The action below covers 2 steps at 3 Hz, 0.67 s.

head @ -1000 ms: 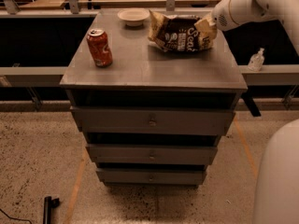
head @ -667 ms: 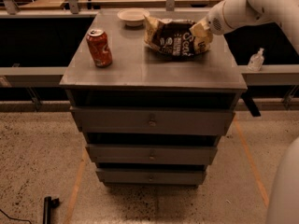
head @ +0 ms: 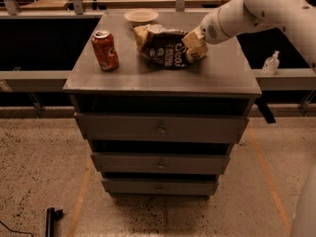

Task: Move brown chip bag near coke can

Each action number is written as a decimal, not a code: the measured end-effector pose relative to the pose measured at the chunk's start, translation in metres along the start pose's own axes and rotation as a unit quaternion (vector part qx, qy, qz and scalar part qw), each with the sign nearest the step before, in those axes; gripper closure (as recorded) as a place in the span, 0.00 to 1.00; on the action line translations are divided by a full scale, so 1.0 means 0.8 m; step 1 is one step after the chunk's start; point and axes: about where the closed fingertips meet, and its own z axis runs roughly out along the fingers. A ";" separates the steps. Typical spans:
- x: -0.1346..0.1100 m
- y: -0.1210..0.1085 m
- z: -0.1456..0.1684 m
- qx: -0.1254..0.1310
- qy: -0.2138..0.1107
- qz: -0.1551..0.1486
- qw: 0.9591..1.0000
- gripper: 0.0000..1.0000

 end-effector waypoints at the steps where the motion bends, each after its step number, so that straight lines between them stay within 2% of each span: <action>1: -0.012 0.022 0.003 -0.029 0.000 -0.006 1.000 0.53; 2: -0.022 0.037 0.003 -0.049 -0.003 -0.007 0.999 0.28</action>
Offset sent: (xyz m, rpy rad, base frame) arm -0.0224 0.0374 0.0207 0.0530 0.0478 0.1157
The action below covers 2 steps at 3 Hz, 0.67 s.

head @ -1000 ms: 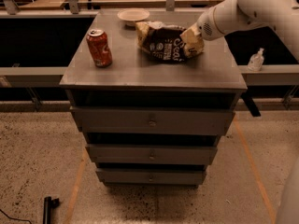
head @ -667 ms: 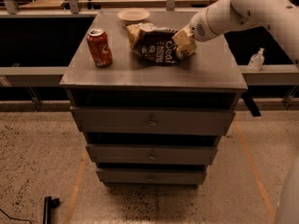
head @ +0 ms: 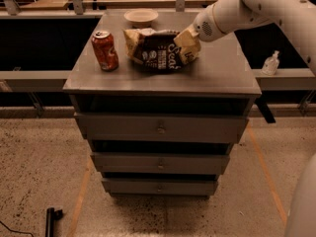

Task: Move brown chip bag near coke can

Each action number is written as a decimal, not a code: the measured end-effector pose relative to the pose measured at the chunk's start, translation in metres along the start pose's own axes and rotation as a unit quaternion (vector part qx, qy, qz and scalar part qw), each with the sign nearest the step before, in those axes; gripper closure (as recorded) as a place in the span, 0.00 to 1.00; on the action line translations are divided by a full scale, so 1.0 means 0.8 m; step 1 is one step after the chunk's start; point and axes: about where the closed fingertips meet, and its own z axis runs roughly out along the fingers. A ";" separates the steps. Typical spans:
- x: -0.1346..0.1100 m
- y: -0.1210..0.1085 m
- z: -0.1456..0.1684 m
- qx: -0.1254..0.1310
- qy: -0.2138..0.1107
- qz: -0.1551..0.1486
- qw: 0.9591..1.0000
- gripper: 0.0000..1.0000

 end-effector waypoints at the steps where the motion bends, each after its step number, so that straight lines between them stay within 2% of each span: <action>1: -0.006 0.007 0.002 -0.008 -0.003 0.000 1.000 0.06; 2: -0.008 0.012 0.003 -0.012 -0.007 0.005 1.000 0.00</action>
Offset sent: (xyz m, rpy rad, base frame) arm -0.0072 0.0103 0.0084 0.0432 0.0104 0.0034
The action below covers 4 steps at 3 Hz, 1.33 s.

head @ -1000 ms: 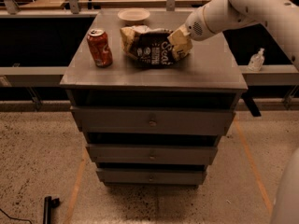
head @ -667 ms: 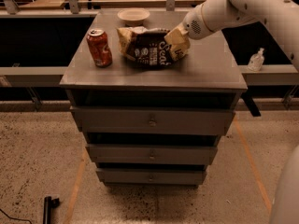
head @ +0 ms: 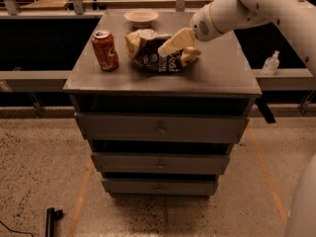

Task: Move brown chip bag near coke can

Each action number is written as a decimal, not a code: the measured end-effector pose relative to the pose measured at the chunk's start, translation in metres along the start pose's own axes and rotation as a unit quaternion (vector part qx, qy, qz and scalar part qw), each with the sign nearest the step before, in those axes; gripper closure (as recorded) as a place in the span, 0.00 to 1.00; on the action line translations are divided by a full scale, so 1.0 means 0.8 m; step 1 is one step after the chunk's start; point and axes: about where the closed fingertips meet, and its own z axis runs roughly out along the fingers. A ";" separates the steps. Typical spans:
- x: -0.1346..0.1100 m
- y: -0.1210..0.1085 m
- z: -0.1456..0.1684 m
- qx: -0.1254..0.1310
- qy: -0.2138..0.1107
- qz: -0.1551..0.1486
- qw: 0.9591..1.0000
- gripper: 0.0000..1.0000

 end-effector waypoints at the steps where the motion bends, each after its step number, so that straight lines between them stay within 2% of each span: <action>1: 0.004 -0.010 -0.013 -0.003 -0.024 0.004 1.000 0.00; 2: 0.017 -0.046 -0.060 0.018 -0.067 -0.009 0.998 0.00; 3: 0.038 -0.086 -0.125 0.089 -0.084 -0.022 0.992 0.00; 4: 0.036 -0.094 -0.127 0.101 -0.092 -0.020 0.990 0.00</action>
Offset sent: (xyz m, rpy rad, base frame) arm -0.0009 -0.1334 0.0441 0.1232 -0.2400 -0.0415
